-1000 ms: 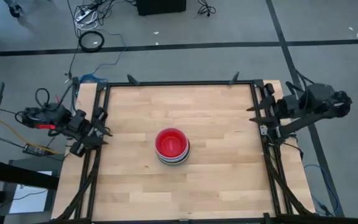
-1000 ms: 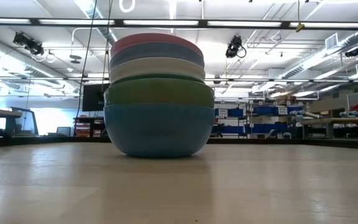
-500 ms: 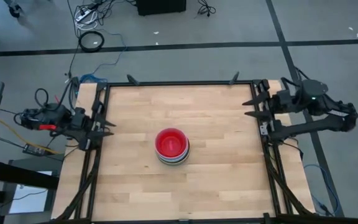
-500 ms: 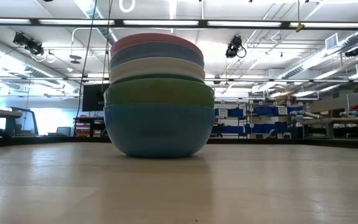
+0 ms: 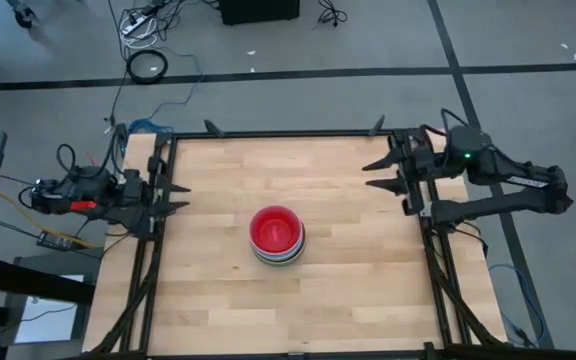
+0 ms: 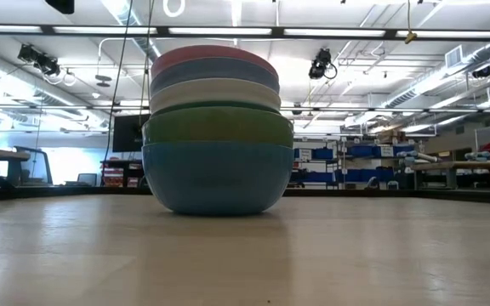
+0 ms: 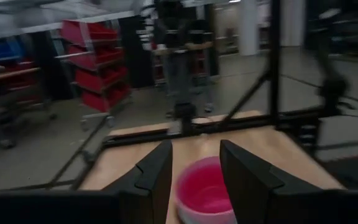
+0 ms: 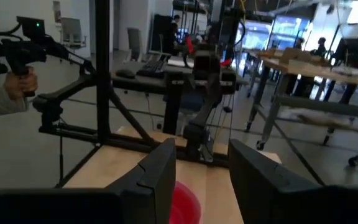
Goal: Nest bowls inside each other
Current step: Return to Home Position
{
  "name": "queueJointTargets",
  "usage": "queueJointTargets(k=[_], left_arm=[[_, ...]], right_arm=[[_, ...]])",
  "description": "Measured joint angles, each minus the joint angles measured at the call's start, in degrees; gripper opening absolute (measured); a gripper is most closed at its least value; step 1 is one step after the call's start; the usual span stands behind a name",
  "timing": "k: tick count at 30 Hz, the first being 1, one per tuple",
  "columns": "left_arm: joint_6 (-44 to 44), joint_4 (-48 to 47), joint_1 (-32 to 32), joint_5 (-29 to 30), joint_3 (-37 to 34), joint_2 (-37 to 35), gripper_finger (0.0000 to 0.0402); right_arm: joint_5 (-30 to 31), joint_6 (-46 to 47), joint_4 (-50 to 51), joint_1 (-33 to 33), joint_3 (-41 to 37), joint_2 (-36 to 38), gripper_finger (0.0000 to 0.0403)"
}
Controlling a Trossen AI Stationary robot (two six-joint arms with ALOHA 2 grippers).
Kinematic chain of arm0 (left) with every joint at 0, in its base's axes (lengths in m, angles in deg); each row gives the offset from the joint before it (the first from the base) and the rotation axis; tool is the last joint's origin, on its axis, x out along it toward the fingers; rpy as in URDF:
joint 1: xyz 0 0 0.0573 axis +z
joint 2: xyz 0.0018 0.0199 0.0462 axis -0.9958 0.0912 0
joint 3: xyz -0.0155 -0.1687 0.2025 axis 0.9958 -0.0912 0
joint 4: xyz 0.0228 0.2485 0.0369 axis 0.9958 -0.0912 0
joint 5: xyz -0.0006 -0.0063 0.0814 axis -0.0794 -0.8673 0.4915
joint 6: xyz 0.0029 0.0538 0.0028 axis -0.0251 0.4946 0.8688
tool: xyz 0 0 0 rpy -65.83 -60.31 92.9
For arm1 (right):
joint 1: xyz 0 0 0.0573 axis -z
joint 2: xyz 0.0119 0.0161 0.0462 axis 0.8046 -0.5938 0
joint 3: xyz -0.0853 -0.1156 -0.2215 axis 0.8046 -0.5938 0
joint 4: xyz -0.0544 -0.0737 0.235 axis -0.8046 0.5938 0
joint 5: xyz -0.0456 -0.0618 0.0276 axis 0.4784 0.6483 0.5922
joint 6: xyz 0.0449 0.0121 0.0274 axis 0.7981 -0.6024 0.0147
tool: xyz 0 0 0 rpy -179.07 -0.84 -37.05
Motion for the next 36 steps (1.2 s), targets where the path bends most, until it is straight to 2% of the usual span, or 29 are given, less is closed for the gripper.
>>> queueJointTargets(k=[2, 6, 11, 17, 21, 23, 26, 30, 36], left_arm=[[1.1, 0.5, 0.9, 2.2, 0.0, 0.0, 0.0142], [5.6, 1.2, 2.5, 2.8, 0.0, 0.0, 0.0142], [10.0, -2.0, 4.8, 4.6, 0.0, 0.0, 0.0142], [9.2, -5.0, 7.9, 5.5, 0.0, 0.0, 0.0142], [5.7, -3.6, 9.1, 0.2, -1.8, -0.1, 0.0142], [3.0, -3.8, 9.5, -3.5, -4.4, -0.1, 0.0142], [-2.1, -2.9, 10.3, -5.2, -9.8, -1.1, 0.0142], [-2.6, 5.7, 10.6, -9.9, -14.2, -4.5, 0.0142], [-4.9, 1.0, 11.2, -9.4, -14.4, -13.1, 0.0142]], right_arm=[[-1.2, -0.2, -2.2, 1.3, -0.4, -0.9, 0.0134], [-4.6, -0.3, -4.2, 3.7, -0.9, -3.1, 0.0134], [-8.0, -0.3, -6.4, 6.5, -0.9, -5.0, 0.0133], [-10.9, -0.8, -7.0, 9.6, -0.9, -7.2, 0.0135], [-12.1, -1.0, -8.6, 11.0, -0.9, -9.1, 0.0133], [-13.4, -1.6, -9.2, 11.6, -0.9, -9.9, 0.0134], [-14.7, -1.8, -9.0, 12.2, -0.9, -10.8, 0.0134], [-15.2, -1.8, -8.5, 12.3, -0.9, -11.3, 0.0134], [-15.3, -1.8, -9.5, 12.8, -3.3, -11.2, 0.0134]])
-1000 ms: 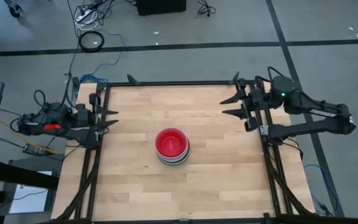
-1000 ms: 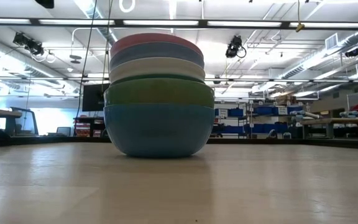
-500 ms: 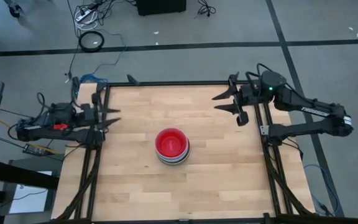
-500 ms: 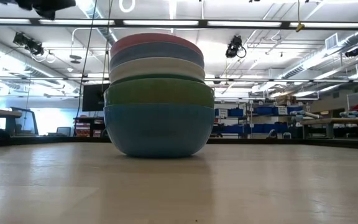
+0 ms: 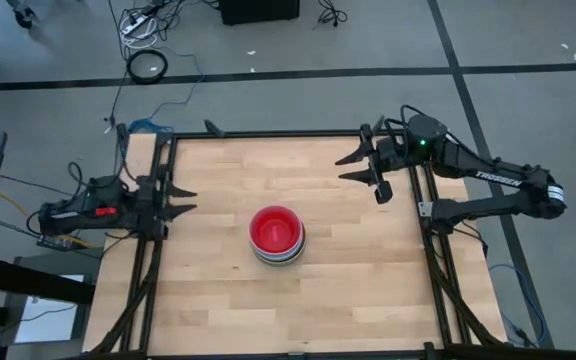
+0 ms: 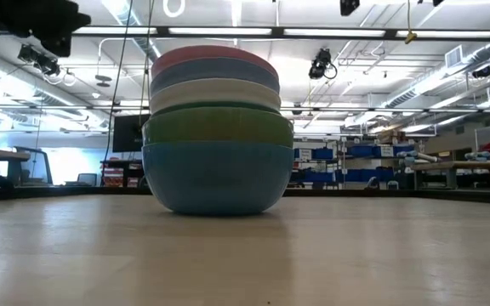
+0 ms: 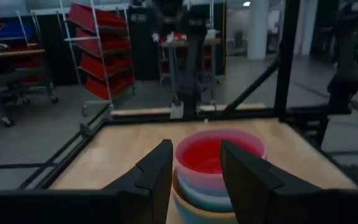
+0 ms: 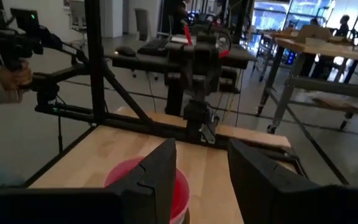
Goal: Nest bowls inside each other
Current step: Return to Home Position
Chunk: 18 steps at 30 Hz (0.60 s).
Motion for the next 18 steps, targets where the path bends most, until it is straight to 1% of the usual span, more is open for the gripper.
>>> queueJointTargets(k=[6, 12, 14, 17, 18], left_arm=[[-0.5, -1.5, 0.0, -0.8, 1.9, 0.9, 0.0142], [-0.3, -2.1, 0.0, -1.1, 1.9, 0.2, 0.0142], [-0.3, -1.7, 0.0, -1.3, 1.6, 0.1, 0.0142], [-0.2, -1.8, 0.0, -2.2, 1.5, 0.1, 0.0142], [-0.2, -1.7, 0.0, -2.2, 1.5, 0.1, 0.0142]], right_arm=[[-1.4, 2.5, -5.6, 1.5, -5.4, 4.2, 0.0134], [-1.6, 4.3, -7.1, 4.4, -10.2, 12.3, 0.0134], [-3.5, 4.6, -6.9, 5.2, -11.9, 14.9, 0.0134], [-9.0, 5.5, -7.4, 6.3, -14.2, 17.9, 0.0133], [-10.0, 6.4, -7.6, 6.8, -15.0, 18.5, 0.0133]])
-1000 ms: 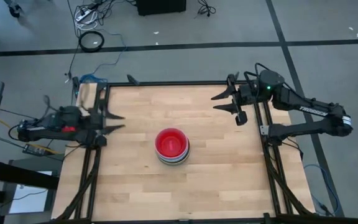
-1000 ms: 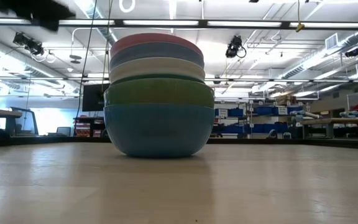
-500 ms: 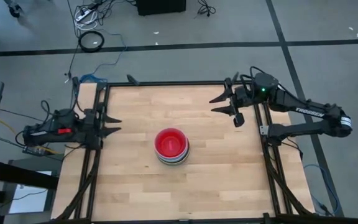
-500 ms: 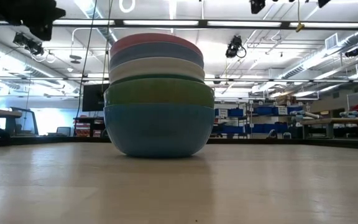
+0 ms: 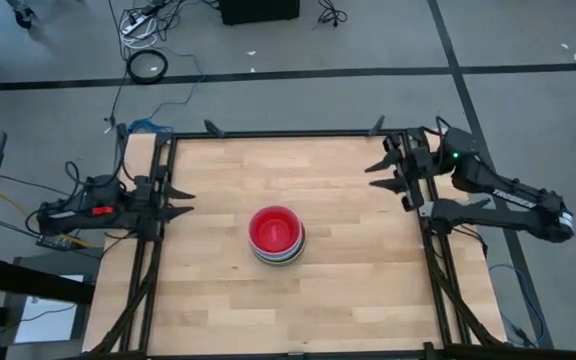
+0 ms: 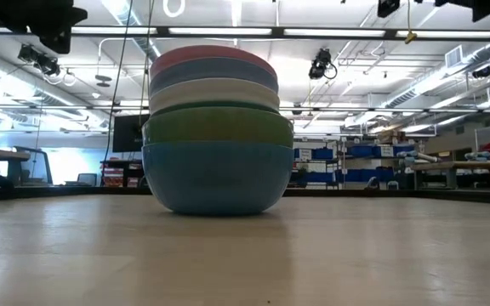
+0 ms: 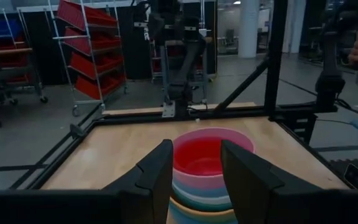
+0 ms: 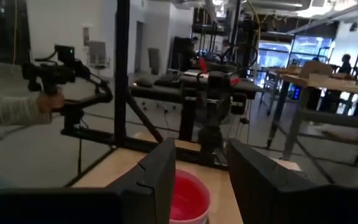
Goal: Nest bowls inside each other
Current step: Return to Home Position
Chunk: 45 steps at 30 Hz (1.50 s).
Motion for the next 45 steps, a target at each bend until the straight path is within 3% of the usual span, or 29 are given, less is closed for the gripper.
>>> queueJointTargets(k=[4, 7, 9, 15, 19, 26, 34, 41, 45], left_arm=[[-0.6, -0.1, 0.0, -0.2, 0.0, 0.0, 0.0142], [-1.2, -0.3, 0.0, -0.3, 0.0, 0.0, 0.0142], [-1.3, -0.4, 0.0, -0.3, 0.0, 0.0, 0.0142], [-0.9, -0.4, 0.0, -0.3, 0.0, 0.0, 0.0142], [-0.8, -0.5, 0.0, 0.4, 0.0, 0.0, 0.0142], [-0.9, -0.6, 0.0, 0.6, 0.0, 0.0, 0.0142], [-1.0, -0.6, 0.0, 0.7, 0.0, 0.0, 0.0142], [-1.1, -0.7, 0.0, 1.0, 0.0, 0.0, 0.0142], [-1.1, -0.7, 0.0, 1.0, 0.0, 0.0, 0.0142]], right_arm=[[-4.6, 4.4, -3.2, 2.8, -2.6, 1.8, 0.0135], [-13.4, 7.8, -11.2, 5.4, -4.8, 2.3, 0.0135], [-15.7, 11.5, -18.8, 6.3, -6.5, 2.2, 0.0135], [-12.1, 18.9, -34.5, 4.1, -13.1, -0.5, 0.0134], [-7.1, 17.8, -36.2, -0.5, -14.2, -4.8, 0.0134], [-0.2, 14.4, -35.9, -9.8, -13.7, -10.2, 0.0133], [0.4, 15.9, -32.8, -13.4, -13.7, -6.9, 0.0132], [8.4, 9.9, -8.8, -14.1, -13.6, 6.0, 0.0130], [11.6, 8.4, -1.8, -13.9, -13.6, 16.1, 0.0130]])
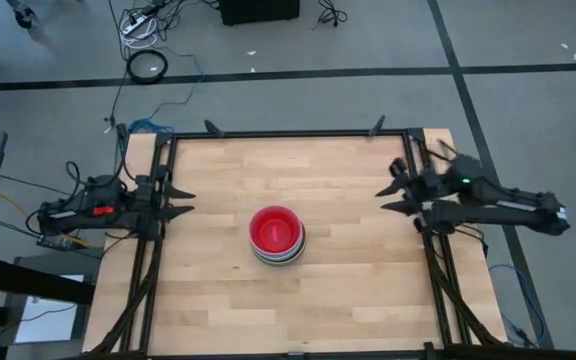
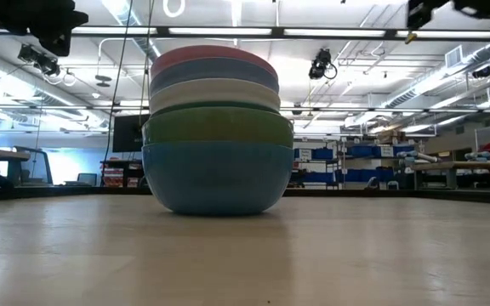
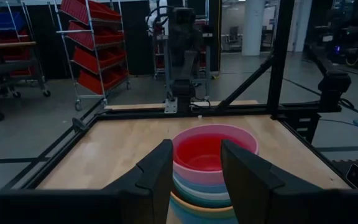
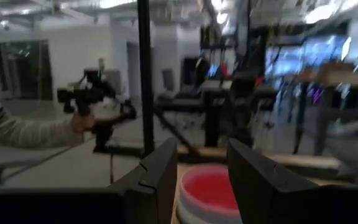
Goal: Nest bowls inside each other
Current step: Return to Home Position
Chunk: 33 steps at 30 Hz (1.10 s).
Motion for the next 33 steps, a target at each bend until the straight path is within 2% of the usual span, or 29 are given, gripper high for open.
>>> queueJointTargets(k=[4, 9, 16, 23, 33], left_arm=[[0.0, 0.0, 0.0, 0.4, 0.0, 0.0, 0.0142], [-0.6, 0.0, 0.0, 0.5, 0.0, 0.0, 0.0142], [-4.4, 1.9, 0.0, 0.5, 0.0, 0.0, 0.0142], [-5.9, 6.5, 0.0, 1.2, 0.0, 0.0, 0.0142], [-0.6, 2.9, 0.0, 0.8, -0.7, 0.0, 0.0142]], right_arm=[[1.6, 0.9, 4.6, 0.6, 0.1, 8.7, 0.0130], [3.1, 1.1, 11.2, 0.7, 0.0, 14.0, 0.0130], [4.4, -1.8, 14.0, 0.7, 0.0, 15.2, 0.0130], [10.8, -3.5, 19.4, 0.7, 0.0, 15.3, 0.0132], [12.3, -6.4, 25.7, 0.7, -1.0, 18.1, 0.0132]])
